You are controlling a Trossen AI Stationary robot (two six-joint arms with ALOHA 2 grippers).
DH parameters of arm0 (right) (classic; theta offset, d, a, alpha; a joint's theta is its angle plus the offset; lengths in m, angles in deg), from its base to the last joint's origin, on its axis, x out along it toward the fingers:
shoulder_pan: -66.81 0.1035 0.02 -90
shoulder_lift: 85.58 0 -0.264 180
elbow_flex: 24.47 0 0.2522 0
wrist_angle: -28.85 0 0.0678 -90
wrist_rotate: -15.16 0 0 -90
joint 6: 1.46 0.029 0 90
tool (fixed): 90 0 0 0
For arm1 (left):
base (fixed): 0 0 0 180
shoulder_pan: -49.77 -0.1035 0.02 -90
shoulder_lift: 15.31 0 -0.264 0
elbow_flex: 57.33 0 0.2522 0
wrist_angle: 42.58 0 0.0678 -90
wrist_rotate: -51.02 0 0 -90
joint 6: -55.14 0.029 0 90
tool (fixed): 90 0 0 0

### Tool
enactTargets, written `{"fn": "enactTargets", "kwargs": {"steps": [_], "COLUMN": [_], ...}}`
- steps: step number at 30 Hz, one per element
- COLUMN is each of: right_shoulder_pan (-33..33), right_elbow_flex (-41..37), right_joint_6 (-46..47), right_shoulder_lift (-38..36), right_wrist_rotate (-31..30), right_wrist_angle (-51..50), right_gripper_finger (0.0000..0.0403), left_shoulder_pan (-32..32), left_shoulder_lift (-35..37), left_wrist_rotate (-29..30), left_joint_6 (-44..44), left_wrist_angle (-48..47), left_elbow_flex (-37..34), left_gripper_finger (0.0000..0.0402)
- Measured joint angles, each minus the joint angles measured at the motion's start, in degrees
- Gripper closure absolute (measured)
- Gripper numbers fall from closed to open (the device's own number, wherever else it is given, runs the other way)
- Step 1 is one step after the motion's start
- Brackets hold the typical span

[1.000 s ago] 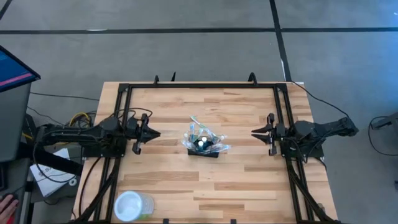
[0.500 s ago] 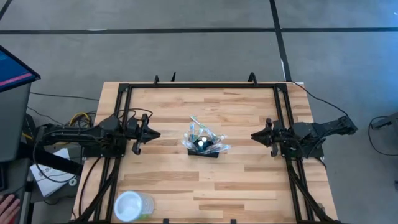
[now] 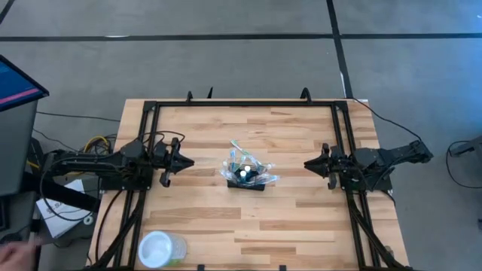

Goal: Pick & Place toothbrushing station
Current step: Put the green toothbrush into the wire organizer

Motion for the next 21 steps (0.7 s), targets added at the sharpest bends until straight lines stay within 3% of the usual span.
{"fn": "enactTargets", "kwargs": {"steps": [21], "right_shoulder_pan": [0.0], "right_elbow_flex": [0.0], "right_joint_6": [0.0], "right_shoulder_lift": [0.0], "right_wrist_rotate": [0.0], "right_wrist_angle": [0.0], "right_gripper_finger": [0.0344], "left_shoulder_pan": [0.0], "left_shoulder_lift": [0.0], "left_wrist_rotate": [0.0], "left_joint_6": [0.0], "left_wrist_angle": [0.8], "left_elbow_flex": [0.0], "left_gripper_finger": [0.0372]}}
